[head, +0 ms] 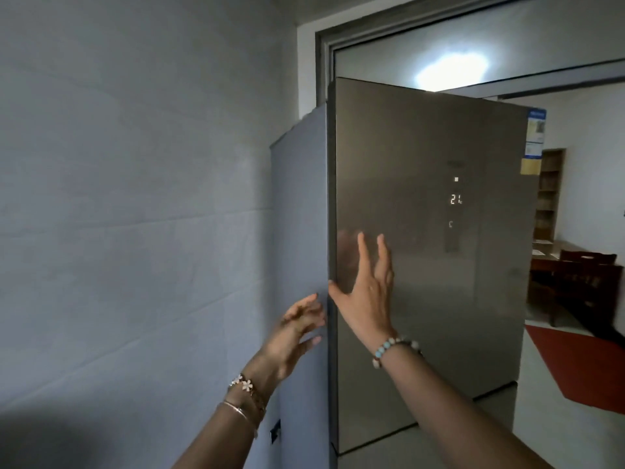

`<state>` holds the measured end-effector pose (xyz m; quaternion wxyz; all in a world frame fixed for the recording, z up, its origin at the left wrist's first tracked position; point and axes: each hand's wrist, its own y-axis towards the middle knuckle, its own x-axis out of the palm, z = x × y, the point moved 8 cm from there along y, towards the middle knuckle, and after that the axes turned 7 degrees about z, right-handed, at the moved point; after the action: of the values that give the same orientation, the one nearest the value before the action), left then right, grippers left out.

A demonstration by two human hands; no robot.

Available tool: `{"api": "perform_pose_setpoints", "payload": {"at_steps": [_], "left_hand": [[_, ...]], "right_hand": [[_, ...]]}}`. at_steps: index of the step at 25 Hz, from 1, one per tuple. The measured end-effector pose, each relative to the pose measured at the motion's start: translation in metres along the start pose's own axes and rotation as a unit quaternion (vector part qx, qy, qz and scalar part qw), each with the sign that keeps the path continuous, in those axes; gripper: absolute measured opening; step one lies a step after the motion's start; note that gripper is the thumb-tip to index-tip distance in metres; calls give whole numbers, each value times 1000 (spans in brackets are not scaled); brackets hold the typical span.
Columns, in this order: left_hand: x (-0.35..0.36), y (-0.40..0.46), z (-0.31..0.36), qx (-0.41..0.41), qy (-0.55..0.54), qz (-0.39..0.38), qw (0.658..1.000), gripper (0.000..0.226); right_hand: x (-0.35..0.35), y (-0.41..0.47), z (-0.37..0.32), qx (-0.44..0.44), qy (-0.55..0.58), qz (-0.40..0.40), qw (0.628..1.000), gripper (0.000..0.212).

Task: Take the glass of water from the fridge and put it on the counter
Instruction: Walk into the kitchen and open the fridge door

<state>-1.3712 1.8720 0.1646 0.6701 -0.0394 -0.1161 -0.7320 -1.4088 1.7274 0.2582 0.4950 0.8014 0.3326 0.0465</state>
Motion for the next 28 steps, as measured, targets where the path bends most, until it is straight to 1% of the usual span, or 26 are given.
{"api": "perform_pose_setpoints", "payload": {"at_steps": [2,3,4,6,8,10,13,15,18,20,23,24,26,27,28], "left_hand": [[15,17,12,92,94,10,991,58],[26,20,20,129,129,7,983,60],[34,23,26,161,156,6,975,58],[39,30,29,201,203,41,957,47],[34,37,25,219,229,84,945,32],[30,38,23,217,232,96,943,26],[32,34,25,218,205,75,951,26],[36,27,28,238,193,49,951,32],[47,11,22,238,176,11,955,43],[63,-9,17,252,183,-11,950,56],[96,-50,26,310,218,-44,924,91],[111,-65,29,334,224,-56,914,97],[145,-99,33,381,225,-67,894,103],[163,-118,34,400,222,-63,887,103],[182,-136,32,415,214,-58,882,98]], "right_hand": [[15,9,-5,-4,-42,-2,999,107],[20,14,-5,3,-56,-8,998,109],[25,18,-5,13,-63,-11,998,110],[32,23,-4,36,-70,-15,997,113],[36,23,-4,49,-85,-16,995,117],[40,22,-5,55,-97,-25,993,119],[38,19,-5,55,-95,-32,993,122],[30,16,-5,52,-77,-29,995,123],[4,7,-3,46,-39,-14,998,120],[-22,-2,0,38,-18,3,999,117],[-67,-15,5,24,12,9,1000,109],[-87,-21,7,23,19,6,1000,107],[-132,-31,14,16,25,3,1000,102],[-156,-36,18,11,27,1,1000,99],[-181,-41,24,5,33,-1,999,96]]}}
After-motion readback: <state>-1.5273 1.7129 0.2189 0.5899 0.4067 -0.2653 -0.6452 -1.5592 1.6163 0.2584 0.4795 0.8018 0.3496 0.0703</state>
